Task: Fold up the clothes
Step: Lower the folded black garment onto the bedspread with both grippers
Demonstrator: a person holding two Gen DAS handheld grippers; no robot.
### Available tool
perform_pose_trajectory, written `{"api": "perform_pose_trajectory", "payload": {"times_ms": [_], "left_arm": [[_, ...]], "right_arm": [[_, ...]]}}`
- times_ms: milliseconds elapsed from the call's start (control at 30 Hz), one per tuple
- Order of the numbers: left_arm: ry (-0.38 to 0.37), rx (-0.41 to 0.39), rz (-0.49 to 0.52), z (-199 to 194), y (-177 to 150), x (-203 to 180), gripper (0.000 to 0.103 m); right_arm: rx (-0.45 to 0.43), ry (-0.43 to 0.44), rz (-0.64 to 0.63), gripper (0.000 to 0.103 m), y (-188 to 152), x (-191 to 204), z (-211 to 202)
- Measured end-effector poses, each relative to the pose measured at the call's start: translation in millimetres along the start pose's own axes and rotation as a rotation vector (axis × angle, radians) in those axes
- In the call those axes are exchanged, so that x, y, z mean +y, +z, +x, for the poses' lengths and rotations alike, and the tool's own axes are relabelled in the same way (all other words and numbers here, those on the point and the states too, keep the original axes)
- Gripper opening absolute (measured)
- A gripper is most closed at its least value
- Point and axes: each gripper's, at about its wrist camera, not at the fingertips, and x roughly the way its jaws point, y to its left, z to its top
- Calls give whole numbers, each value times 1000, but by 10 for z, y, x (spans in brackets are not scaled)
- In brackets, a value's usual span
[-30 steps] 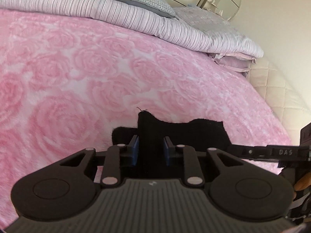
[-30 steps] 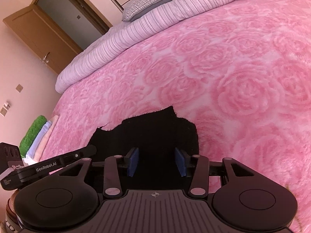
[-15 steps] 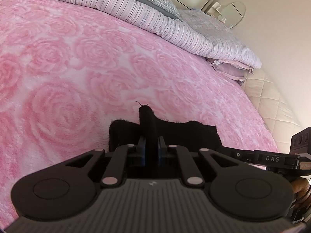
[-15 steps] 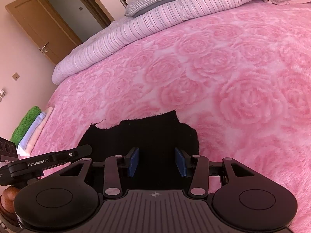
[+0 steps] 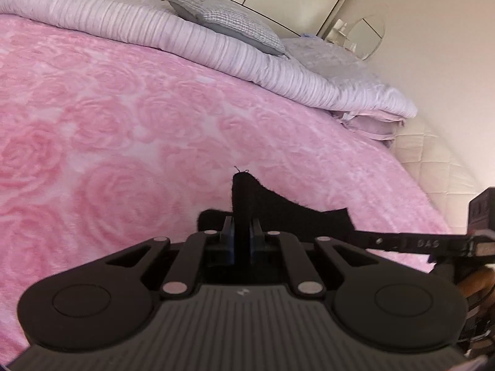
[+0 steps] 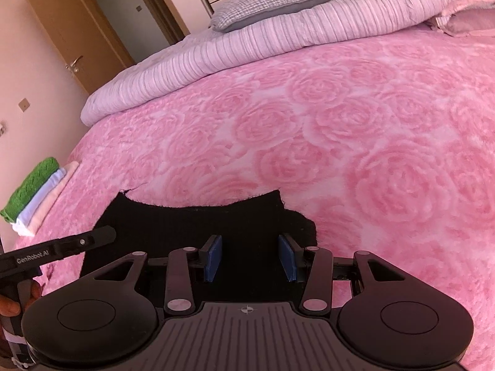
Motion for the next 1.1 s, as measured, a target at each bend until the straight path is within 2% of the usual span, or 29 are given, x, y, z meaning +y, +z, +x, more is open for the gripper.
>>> {"api": "perform_pose_trajectory", "payload": {"times_ms": [100,233,300,367,600,733,833,967,1100], "left_arm": [[24,0,-19,54,-35,102,7],[33,9,-76,200,-89,272,8],[25,9,-100,199,-98,320,8],[26,9,-80,167,-101,278,8],[23,15,-77,192,-96,291,8],[23,14,-119,190,-114,364,8],[31,12,-120,204,-124,373,9],[57,21,-96,257,-130,321,13],[110,37,-51,188,-85,156,15]], "right_arm": [[9,-3,-32,45,-2,47,57],[46,-76,-131,45,-7,215,311],[41,-100,-170,45,-32,263,346],[21,-89,-185,45,-34,261,250],[-14,-103,-95,45,-34,76,1],[43,-93,-120,44,-49,151,385],[41,-136,-192,44,-59,309,472],[15,-98,-157,44,-137,163,394],[3,-90,-126,44,-149,183,87]]}}
